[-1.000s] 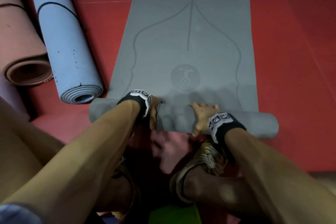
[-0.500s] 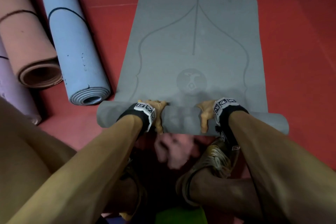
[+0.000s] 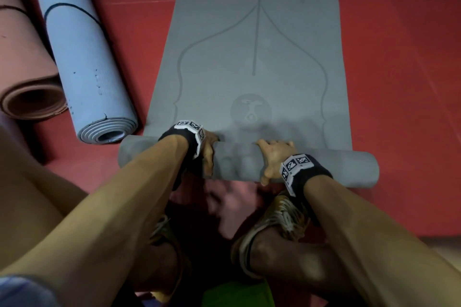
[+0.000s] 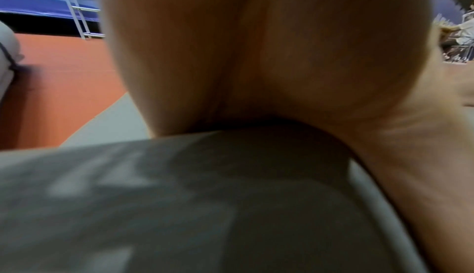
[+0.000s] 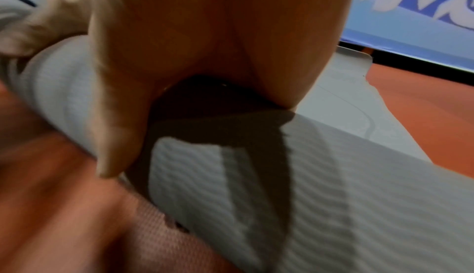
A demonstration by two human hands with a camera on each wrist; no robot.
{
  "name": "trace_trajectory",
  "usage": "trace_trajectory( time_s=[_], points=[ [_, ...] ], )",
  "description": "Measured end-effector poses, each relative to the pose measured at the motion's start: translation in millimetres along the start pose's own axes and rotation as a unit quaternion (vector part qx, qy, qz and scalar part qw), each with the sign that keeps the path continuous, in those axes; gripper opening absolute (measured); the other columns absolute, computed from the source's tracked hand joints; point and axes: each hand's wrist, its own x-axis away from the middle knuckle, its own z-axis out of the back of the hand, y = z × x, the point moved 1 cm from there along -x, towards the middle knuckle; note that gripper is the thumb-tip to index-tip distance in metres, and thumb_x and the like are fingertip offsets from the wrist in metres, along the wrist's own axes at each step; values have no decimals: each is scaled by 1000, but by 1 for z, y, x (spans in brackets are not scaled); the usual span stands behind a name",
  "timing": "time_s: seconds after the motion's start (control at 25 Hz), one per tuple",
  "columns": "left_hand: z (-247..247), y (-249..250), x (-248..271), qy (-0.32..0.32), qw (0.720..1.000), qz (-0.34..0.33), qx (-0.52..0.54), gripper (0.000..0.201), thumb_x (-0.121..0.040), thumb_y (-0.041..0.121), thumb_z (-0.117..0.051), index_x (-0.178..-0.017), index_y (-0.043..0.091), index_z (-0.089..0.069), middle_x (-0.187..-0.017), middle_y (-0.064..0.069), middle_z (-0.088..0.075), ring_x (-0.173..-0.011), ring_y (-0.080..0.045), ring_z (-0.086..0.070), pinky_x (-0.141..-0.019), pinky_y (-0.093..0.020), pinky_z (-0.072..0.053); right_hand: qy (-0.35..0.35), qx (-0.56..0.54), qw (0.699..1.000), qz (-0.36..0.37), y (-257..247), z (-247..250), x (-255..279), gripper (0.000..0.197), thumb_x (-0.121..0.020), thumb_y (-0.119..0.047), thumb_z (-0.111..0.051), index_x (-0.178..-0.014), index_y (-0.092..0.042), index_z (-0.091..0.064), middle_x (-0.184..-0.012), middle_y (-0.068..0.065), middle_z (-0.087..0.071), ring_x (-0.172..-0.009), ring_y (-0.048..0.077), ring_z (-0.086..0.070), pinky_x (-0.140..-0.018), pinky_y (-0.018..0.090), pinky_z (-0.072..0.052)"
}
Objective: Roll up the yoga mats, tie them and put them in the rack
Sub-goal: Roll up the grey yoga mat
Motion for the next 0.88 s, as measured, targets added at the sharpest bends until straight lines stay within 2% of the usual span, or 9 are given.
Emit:
trace_trajectory(
  time_s=[0.08,0.16,0.2,0.28,0.36,0.52,0.6,0.76,0.88],
  points=[
    [-6,1,5,38,999,-4,26,50,-46,16,-98,-89,24,-74,-94,-9,-75,-93,-35,-72,-81,-51,-59,-34,-5,999,-9,1,10,-6,115,-52,-38,-91,-150,-29,-31,-135,3,-58,-124,27,-55,-102,40,-35],
    [-17,1,8,96,995,4,13,65,-53,15,-96,-110,21,-65,-108,-9,-72,-104,-29,-68,-80,-35,-57,-84,-32,996,-13,2,20,-12,118,-49,-32,-93,-151,-28,-33,-138,3,-58,-125,26,-56,-103,38,-45],
    [-23,3,8,129,991,10,-39,81,-54,25,-96,-125,21,-57,-119,-5,-68,-110,-24,-65,-87,-33,-52,-113,-52,992,-13,4,24,-15,119,-49,-28,-94,-152,-26,-34,-142,3,-55,-127,26,-55,-100,37,-49],
    [-34,2,9,189,972,37,-136,113,-47,48,-93,-143,29,-38,-137,1,-55,-125,-23,-55,-103,-43,-42,-167,-84,982,-15,5,30,-20,122,-52,-20,-95,-155,-21,-30,-151,3,-47,-133,25,-50,-98,35,-51],
    [-40,4,10,204,961,53,-177,120,-43,54,-92,-145,35,-32,-139,2,-52,-127,-24,-53,-106,-49,-41,-190,-100,976,-22,5,31,-22,126,-53,-17,-95,-157,-20,-24,-156,3,-39,-137,25,-45,-100,36,-50],
    [-23,6,8,158,979,36,-126,98,-41,42,-96,-128,38,-51,-110,10,-68,-96,-11,-66,-86,-31,-55,-166,-112,979,-29,5,20,-20,122,-57,-15,-91,-157,-24,-22,-154,6,-41,-136,27,-46,-98,35,-48],
    [-9,1,-1,118,981,43,-149,82,-36,45,-97,-109,36,-60,-101,12,-72,-80,-6,-68,-78,-32,-59,-101,-57,993,-27,2,14,-14,116,-58,-25,-86,-155,-30,-24,-151,4,-44,-133,28,-47,-97,36,-42],
    [6,5,-7,15,998,6,-60,52,-31,44,-95,-78,30,-77,-90,-3,-76,-90,-28,-73,-83,-46,-59,4,17,1000,-10,-5,-2,-3,116,-55,-46,-89,-150,-27,-25,-145,7,-44,-133,30,-41,-105,44,-29],
    [-1,8,8,17,1000,-15,-11,34,-46,29,-97,-73,25,-76,-86,-2,-76,-92,-30,-72,-84,-45,-59,-10,11,1000,-10,-6,4,-6,111,-51,-44,-91,-144,-23,-35,-130,6,-59,-121,30,-55,-93,41,-32]
  ],
)
